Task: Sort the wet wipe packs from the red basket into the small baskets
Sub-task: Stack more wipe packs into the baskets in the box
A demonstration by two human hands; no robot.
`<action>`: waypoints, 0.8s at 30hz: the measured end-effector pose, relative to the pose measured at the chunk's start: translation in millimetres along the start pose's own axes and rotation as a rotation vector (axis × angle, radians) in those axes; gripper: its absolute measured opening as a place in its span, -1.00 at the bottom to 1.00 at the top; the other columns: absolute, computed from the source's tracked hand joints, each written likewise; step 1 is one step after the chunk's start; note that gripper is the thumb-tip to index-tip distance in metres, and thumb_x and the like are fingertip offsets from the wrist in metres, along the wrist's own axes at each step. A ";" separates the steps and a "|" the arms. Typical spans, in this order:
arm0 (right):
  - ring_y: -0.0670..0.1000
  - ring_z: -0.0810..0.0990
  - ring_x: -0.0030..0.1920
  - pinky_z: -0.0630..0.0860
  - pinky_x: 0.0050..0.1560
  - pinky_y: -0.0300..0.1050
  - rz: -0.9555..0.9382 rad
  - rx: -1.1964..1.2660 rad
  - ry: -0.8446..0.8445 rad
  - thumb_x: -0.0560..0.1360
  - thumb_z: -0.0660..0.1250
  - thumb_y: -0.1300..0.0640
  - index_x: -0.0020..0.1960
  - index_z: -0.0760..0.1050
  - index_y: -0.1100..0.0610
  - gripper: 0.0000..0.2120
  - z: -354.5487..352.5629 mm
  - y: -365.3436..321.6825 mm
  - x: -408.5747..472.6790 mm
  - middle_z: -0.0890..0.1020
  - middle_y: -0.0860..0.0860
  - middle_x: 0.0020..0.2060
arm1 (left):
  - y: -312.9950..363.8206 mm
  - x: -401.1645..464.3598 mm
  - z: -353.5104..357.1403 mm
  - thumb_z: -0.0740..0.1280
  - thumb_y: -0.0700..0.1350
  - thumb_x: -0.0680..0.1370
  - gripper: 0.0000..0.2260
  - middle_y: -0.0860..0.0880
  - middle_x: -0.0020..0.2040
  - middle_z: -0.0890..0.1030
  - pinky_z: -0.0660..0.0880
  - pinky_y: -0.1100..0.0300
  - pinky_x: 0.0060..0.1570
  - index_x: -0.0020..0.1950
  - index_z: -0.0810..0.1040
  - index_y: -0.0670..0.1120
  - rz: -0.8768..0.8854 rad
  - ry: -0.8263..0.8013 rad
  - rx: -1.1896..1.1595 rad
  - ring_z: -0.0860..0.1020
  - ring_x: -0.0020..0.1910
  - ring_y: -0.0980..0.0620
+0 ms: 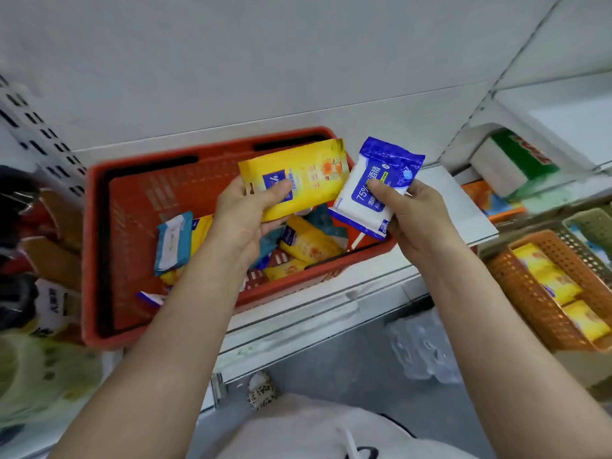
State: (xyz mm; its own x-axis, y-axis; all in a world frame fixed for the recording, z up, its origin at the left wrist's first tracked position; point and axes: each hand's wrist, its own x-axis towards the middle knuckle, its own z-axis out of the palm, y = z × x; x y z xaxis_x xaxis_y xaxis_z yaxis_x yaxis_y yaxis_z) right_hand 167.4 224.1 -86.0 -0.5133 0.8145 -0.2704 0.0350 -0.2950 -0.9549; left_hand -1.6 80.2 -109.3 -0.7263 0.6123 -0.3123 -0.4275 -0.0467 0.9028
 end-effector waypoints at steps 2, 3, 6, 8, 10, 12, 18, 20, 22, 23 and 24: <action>0.06 0.73 -0.07 0.66 -0.16 -0.08 -0.013 0.041 0.018 0.46 0.48 0.20 0.13 0.54 0.19 -0.72 -30.6 -2.8 -12.3 0.73 0.07 -0.02 | -4.2 -15.1 26.5 0.50 -0.25 0.42 -0.67 0.01 -0.06 0.72 0.61 0.14 -0.24 0.14 0.56 -0.05 0.013 -0.023 0.007 0.70 -0.13 0.00; 0.07 0.73 -0.06 0.67 -0.12 -0.04 -0.022 0.055 0.022 0.46 0.49 0.22 0.14 0.54 0.20 -0.72 -48.4 -3.7 -19.1 0.73 0.09 -0.02 | -8.3 -23.3 42.4 0.50 -0.25 0.42 -0.64 -0.01 -0.03 0.71 0.62 0.11 -0.21 0.17 0.55 -0.06 0.021 -0.037 0.012 0.70 -0.10 -0.01; 0.14 0.71 -0.01 0.66 0.02 0.08 -0.046 0.065 0.029 0.43 0.49 0.32 0.15 0.55 0.22 -0.69 -112.2 -2.5 -43.0 0.71 0.15 0.02 | -32.2 -52.0 98.3 0.48 -0.24 0.44 -0.66 0.00 -0.05 0.71 0.62 0.10 -0.20 0.18 0.54 -0.04 0.041 -0.103 -0.001 0.68 -0.16 0.02; 0.18 0.70 0.01 0.62 0.10 0.19 -0.074 0.052 0.048 0.40 0.49 0.36 0.12 0.56 0.21 -0.68 -162.6 0.2 -62.8 0.70 0.17 0.02 | -56.5 -74.9 142.3 0.46 -0.22 0.47 -0.72 0.02 -0.08 0.70 0.60 0.07 -0.14 0.14 0.54 -0.01 0.029 -0.142 -0.006 0.66 -0.18 0.04; 0.24 0.68 0.06 0.58 0.13 0.27 -0.087 0.058 0.096 0.38 0.50 0.37 0.15 0.55 0.23 -0.64 -216.9 3.8 -84.5 0.69 0.20 0.04 | -85.1 -99.7 189.0 0.44 -0.20 0.49 -0.77 0.04 -0.08 0.69 0.59 0.13 -0.13 0.12 0.55 -0.02 0.006 -0.166 -0.028 0.66 -0.17 0.08; 0.25 0.69 0.03 0.61 0.05 0.26 -0.090 0.084 0.162 0.37 0.51 0.38 0.14 0.53 0.25 -0.63 -272.6 9.0 -107.0 0.70 0.19 0.01 | -115.7 -125.3 234.7 0.45 -0.17 0.50 -0.78 0.00 -0.05 0.70 0.59 0.15 -0.16 0.13 0.57 -0.06 -0.009 -0.183 -0.018 0.66 -0.15 0.07; 0.04 0.72 -0.20 0.64 -0.19 -0.07 -0.084 0.091 0.365 0.41 0.49 0.36 -0.02 0.57 0.18 -0.80 -419.5 25.9 -164.2 0.74 0.07 -0.16 | -196.4 -196.0 343.7 0.57 -0.13 0.38 -0.42 -0.07 0.23 0.57 0.63 -0.01 -0.10 0.33 0.43 0.09 0.043 -0.242 0.147 0.66 0.04 -0.04; 0.05 0.71 -0.20 0.64 -0.09 -0.02 -0.067 0.082 0.441 0.43 0.49 0.32 0.00 0.57 0.18 -0.81 -459.5 29.2 -174.0 0.73 0.10 -0.12 | -215.8 -211.1 371.2 0.58 -0.16 0.36 -0.51 -0.03 0.06 0.63 0.65 -0.02 -0.18 0.20 0.50 0.10 0.049 -0.285 0.209 0.67 -0.08 -0.03; 0.06 0.71 -0.16 0.65 -0.06 -0.01 -0.049 0.085 0.502 0.45 0.48 0.30 0.03 0.57 0.18 -0.81 -493.2 32.3 -176.8 0.72 0.14 -0.07 | -231.9 -215.9 396.9 0.60 -0.16 0.33 -0.58 -0.01 -0.08 0.64 0.65 -0.02 -0.28 0.08 0.51 0.06 0.027 -0.305 0.245 0.67 -0.16 -0.07; 0.07 0.71 -0.14 0.65 -0.06 -0.03 -0.042 0.089 0.522 0.46 0.47 0.29 0.03 0.57 0.17 -0.82 -508.1 33.2 -175.8 0.72 0.15 -0.04 | -239.1 -215.5 410.5 0.61 -0.15 0.32 -0.58 -0.01 -0.10 0.64 0.62 0.00 -0.33 0.06 0.50 0.06 0.015 -0.309 0.272 0.67 -0.18 -0.08; 0.07 0.71 -0.12 0.65 -0.08 -0.05 -0.034 0.093 0.538 0.47 0.46 0.28 0.04 0.57 0.16 -0.83 -522.1 33.9 -172.7 0.72 0.15 -0.02 | -246.2 -213.3 424.4 0.61 -0.13 0.30 -0.58 -0.01 -0.10 0.63 0.58 0.05 -0.39 0.03 0.49 0.06 0.006 -0.314 0.296 0.66 -0.21 -0.07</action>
State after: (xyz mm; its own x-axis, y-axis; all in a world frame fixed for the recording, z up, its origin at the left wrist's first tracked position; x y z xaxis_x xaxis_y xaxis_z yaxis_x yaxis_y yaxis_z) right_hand 704.9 334.2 -135.9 -0.0008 0.9577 -0.2877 -0.0626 -0.2872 -0.9558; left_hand 487.0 296.0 -139.4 -0.5096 0.8255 -0.2424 -0.2177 0.1489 0.9646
